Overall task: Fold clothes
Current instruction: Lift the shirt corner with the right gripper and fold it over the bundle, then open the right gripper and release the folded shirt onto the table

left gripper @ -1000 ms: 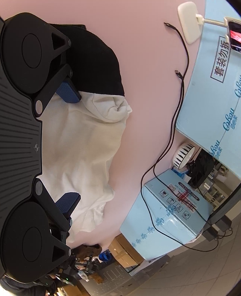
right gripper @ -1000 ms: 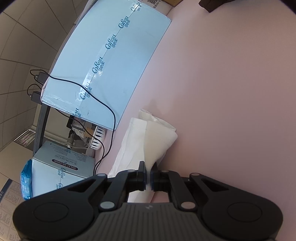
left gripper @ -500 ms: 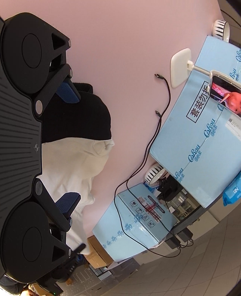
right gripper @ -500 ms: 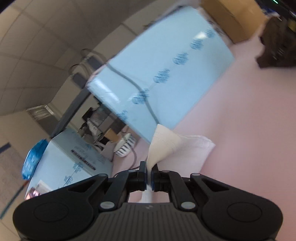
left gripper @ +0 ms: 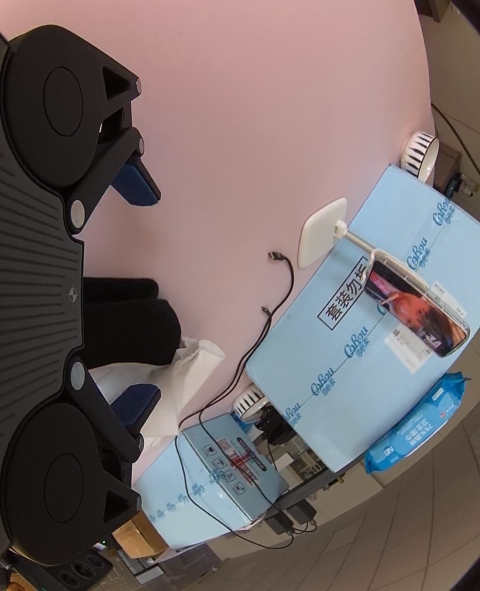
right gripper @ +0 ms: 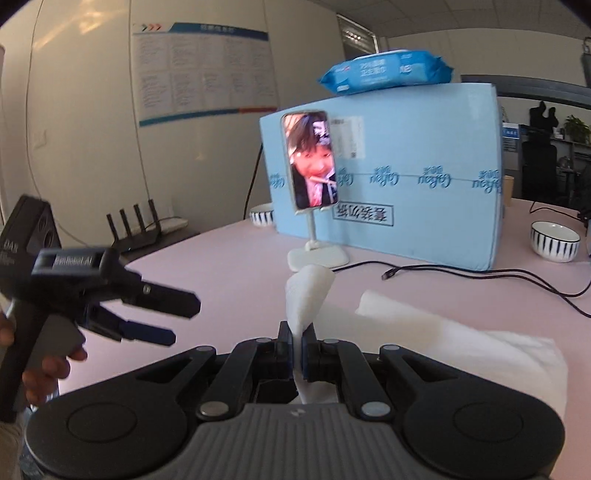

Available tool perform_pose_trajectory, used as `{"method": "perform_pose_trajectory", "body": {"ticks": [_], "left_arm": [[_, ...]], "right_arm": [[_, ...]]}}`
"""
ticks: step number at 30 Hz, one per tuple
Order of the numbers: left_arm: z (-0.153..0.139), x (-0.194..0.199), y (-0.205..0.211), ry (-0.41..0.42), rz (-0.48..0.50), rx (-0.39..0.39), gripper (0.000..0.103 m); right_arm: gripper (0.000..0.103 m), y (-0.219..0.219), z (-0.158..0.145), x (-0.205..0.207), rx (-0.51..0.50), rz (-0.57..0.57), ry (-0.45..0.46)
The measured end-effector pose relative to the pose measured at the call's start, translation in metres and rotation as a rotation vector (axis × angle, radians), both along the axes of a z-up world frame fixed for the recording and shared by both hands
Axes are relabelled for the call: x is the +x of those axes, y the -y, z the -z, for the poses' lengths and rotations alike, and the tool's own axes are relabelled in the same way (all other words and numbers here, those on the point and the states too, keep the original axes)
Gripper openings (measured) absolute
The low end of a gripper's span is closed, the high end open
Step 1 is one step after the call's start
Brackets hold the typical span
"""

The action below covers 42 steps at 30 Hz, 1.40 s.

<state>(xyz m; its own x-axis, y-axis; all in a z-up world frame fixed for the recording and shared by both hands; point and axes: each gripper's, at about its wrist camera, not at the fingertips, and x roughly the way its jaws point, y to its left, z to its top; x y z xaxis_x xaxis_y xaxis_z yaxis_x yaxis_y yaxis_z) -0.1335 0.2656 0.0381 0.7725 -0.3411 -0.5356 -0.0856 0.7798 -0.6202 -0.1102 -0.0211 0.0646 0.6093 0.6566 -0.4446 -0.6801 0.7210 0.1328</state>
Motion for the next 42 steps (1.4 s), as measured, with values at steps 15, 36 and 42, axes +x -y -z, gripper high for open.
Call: {"method": "perform_pose_trajectory", "body": {"ticks": [15, 36, 42], "left_arm": [[-0.054, 0.063, 0.069, 0.113, 0.219, 0.053, 0.103], [0.003, 0.113, 0.166, -0.170, 0.360, 0.467, 0.103], [0.000, 0.121, 0.159, -0.210, 0.361, 0.427, 0.103]], "right_arm": [[0.064, 0.108, -0.046, -0.020, 0.103, 0.068, -0.073], [0.064, 0.092, 0.015, 0.049, -0.105, 0.152, -0.193], [0.064, 0.087, 0.014, 0.057, -0.132, 0.135, -0.209]]}}
